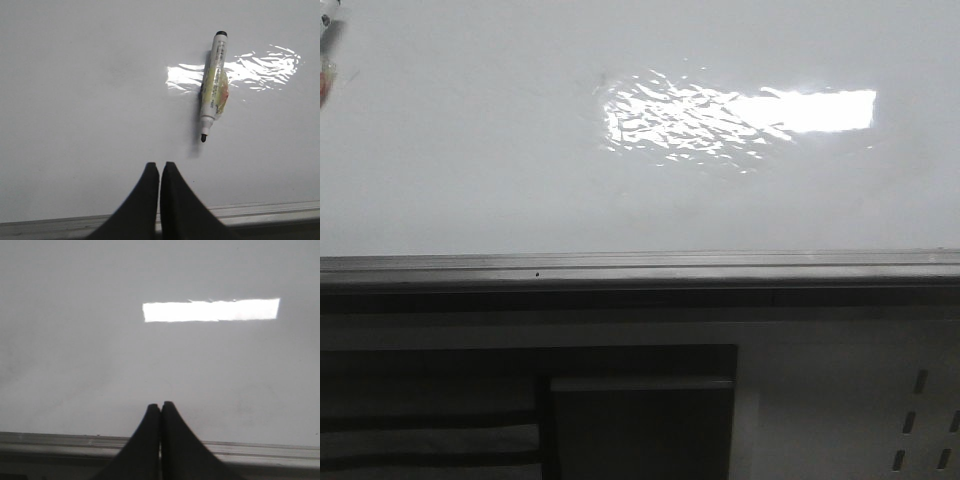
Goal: Write number 4 on whiteboard
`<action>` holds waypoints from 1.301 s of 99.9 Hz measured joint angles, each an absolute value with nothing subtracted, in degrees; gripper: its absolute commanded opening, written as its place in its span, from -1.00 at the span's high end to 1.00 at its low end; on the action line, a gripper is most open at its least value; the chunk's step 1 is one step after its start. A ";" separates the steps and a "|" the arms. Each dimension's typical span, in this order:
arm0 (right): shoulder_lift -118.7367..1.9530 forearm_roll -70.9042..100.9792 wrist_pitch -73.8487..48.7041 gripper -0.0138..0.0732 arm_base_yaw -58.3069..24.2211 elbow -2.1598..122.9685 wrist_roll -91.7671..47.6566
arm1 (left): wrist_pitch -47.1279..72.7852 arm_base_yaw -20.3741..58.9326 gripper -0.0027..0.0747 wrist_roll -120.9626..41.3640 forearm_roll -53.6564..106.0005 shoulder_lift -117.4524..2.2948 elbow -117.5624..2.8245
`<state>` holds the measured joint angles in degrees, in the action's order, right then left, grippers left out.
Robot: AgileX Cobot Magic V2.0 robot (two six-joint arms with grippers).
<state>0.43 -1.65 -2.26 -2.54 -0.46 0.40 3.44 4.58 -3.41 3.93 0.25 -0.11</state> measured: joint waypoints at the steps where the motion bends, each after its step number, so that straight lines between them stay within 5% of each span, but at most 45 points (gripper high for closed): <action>1: 0.43 -1.65 -2.26 0.85 -2.54 -0.46 0.40 | 3.44 4.58 0.98 -3.41 3.93 0.25 -0.11; 104: 0.43 2.34 -3.07 0.85 -2.54 -0.13 0.40 | -1.37 4.58 0.98 -3.01 8.09 0.25 -0.37; 130: -0.35 3.94 -13.51 0.85 -2.54 11.71 0.40 | 7.53 4.58 0.98 -3.01 9.01 -0.34 -12.09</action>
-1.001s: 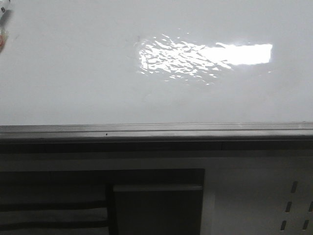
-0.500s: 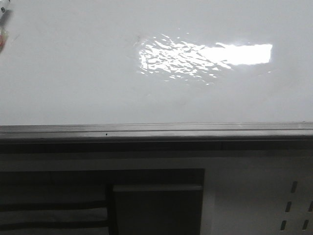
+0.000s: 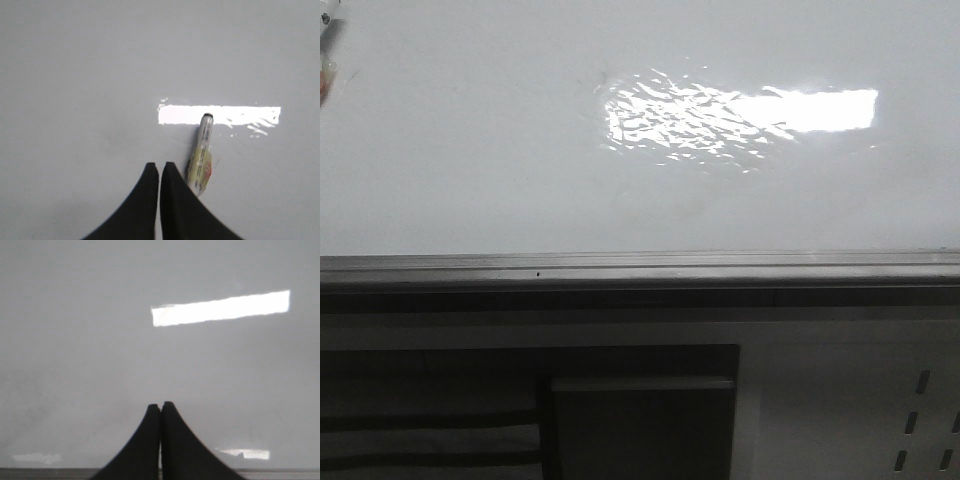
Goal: Write number 4 on whiteboard
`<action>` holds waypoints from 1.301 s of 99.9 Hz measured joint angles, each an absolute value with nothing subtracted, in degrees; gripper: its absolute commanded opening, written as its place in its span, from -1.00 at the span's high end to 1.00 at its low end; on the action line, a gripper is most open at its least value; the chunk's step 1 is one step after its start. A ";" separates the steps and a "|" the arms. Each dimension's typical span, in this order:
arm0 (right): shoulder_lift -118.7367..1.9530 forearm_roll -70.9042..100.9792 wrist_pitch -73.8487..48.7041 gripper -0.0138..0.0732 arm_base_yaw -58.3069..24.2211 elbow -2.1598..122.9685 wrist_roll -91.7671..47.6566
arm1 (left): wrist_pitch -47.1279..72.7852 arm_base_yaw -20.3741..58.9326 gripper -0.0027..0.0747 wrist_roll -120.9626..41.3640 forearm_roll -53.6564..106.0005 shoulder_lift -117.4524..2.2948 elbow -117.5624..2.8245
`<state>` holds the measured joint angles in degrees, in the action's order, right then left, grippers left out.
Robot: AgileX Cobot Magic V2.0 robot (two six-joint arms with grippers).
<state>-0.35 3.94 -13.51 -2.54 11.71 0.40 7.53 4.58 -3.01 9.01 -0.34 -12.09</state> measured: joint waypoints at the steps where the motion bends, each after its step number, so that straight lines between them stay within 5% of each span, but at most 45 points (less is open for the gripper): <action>1: -0.50 3.94 -13.76 0.85 -2.54 12.10 0.40 | 7.90 4.58 0.98 -3.01 9.01 -0.65 -12.99; 34: -12.43 3.94 -23.33 0.85 -2.54 27.63 -4.48 | 20.50 4.58 0.98 -3.01 7.94 -13.94 -29.96; 87: -13.86 3.94 -21.85 0.78 -2.54 28.84 -4.60 | 20.50 4.58 0.96 -3.01 7.43 -16.21 -30.91; 94: -13.86 3.94 -21.85 0.53 -2.54 28.84 -4.70 | 20.50 4.58 0.77 -3.01 5.89 -16.21 -30.91; 112: -13.86 3.94 -21.85 -0.38 -2.54 28.84 -4.70 | 20.61 4.58 -0.20 -3.01 0.54 -16.21 -30.91; 130: -13.86 3.94 -21.85 -0.44 -2.54 28.84 -4.70 | 20.79 4.58 -0.31 -3.01 0.00 -16.21 -30.91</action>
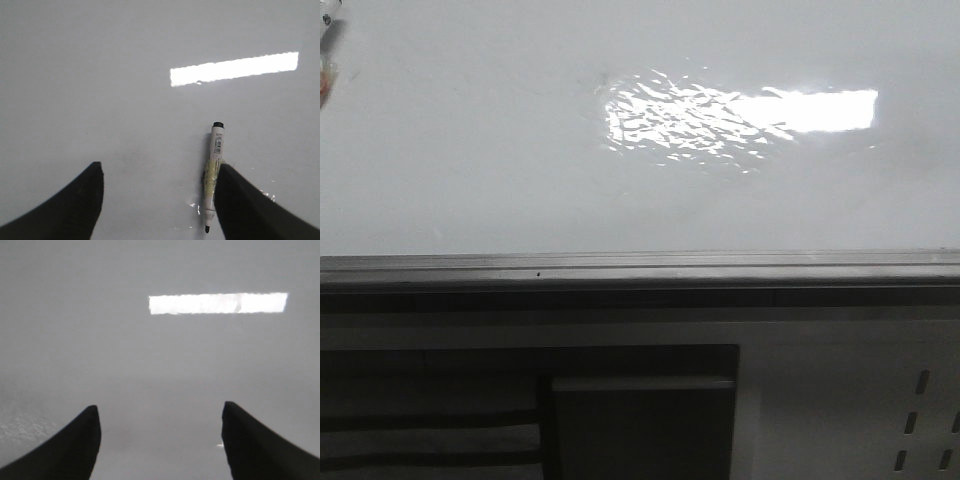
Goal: Write number 4 on whiteboard
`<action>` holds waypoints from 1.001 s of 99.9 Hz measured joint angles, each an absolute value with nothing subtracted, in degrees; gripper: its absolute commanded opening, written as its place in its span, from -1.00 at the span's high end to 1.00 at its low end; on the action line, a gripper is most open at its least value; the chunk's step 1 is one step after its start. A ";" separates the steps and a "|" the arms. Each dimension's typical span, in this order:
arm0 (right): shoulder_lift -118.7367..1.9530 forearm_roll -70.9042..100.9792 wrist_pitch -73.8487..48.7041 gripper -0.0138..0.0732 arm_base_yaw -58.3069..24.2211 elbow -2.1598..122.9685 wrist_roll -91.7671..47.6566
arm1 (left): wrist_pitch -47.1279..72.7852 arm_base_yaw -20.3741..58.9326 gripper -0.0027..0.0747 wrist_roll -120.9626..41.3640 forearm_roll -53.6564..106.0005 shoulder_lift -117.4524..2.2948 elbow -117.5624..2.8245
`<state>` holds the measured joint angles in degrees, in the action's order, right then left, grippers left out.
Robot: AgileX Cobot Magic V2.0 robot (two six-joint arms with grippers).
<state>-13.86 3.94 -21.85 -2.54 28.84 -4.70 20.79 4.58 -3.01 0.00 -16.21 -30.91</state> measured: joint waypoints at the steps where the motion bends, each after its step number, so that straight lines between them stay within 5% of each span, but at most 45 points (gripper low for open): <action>1: -13.86 3.94 -21.85 -0.44 -2.54 28.84 -4.70 | 20.79 4.58 -0.31 -3.01 0.00 -16.21 -30.91; 56: -13.86 3.94 -21.85 -0.44 -2.54 28.84 -4.70 | 22.25 4.58 -0.31 -3.01 2.15 -17.66 -30.91; 100: -13.86 3.94 -21.85 -0.44 -2.54 28.84 -4.70 | 21.47 11.18 -0.31 -8.16 2.16 -39.38 -30.91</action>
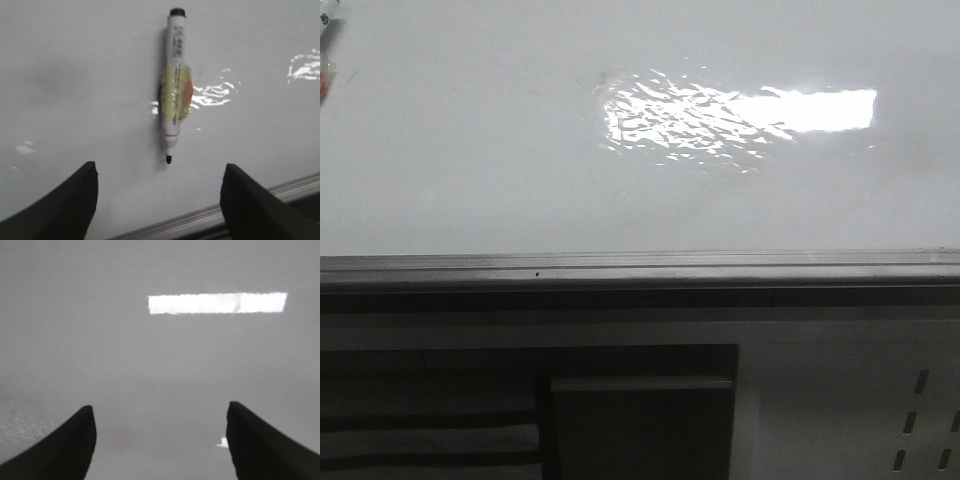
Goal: Write number 4 on whiteboard
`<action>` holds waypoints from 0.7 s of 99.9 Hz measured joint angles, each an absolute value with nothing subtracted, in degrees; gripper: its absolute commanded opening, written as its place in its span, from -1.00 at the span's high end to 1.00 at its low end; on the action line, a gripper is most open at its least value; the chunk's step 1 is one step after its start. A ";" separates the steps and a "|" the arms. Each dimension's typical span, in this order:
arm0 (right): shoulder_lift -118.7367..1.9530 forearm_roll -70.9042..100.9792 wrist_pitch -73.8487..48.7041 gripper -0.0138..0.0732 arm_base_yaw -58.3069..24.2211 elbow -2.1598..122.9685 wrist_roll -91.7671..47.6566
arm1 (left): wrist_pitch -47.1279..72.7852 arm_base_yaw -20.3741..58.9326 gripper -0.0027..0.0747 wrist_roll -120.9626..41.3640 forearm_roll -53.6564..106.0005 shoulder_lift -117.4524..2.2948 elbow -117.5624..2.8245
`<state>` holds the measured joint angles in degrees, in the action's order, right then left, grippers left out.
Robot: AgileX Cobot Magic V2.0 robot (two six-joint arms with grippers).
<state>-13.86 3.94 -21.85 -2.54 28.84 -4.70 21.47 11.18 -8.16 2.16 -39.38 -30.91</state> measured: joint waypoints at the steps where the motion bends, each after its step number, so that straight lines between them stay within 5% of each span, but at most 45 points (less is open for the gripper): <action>1: -13.86 3.94 -21.85 -0.44 -2.54 28.84 -4.70 | 21.09 11.20 -0.31 -8.24 2.16 -39.82 -30.91; 30: -13.86 3.94 -22.81 -0.44 -2.54 28.84 -4.70 | 9.03 14.07 -0.28 -8.38 2.16 -54.74 -30.91; 70: -13.86 3.94 -23.16 -0.44 -2.54 28.84 -4.70 | -2.42 14.68 0.18 -8.38 1.95 -64.64 -30.91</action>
<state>-13.86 3.94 -23.16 -2.54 28.84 -4.70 -2.42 14.68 -8.38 1.95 -64.64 -30.91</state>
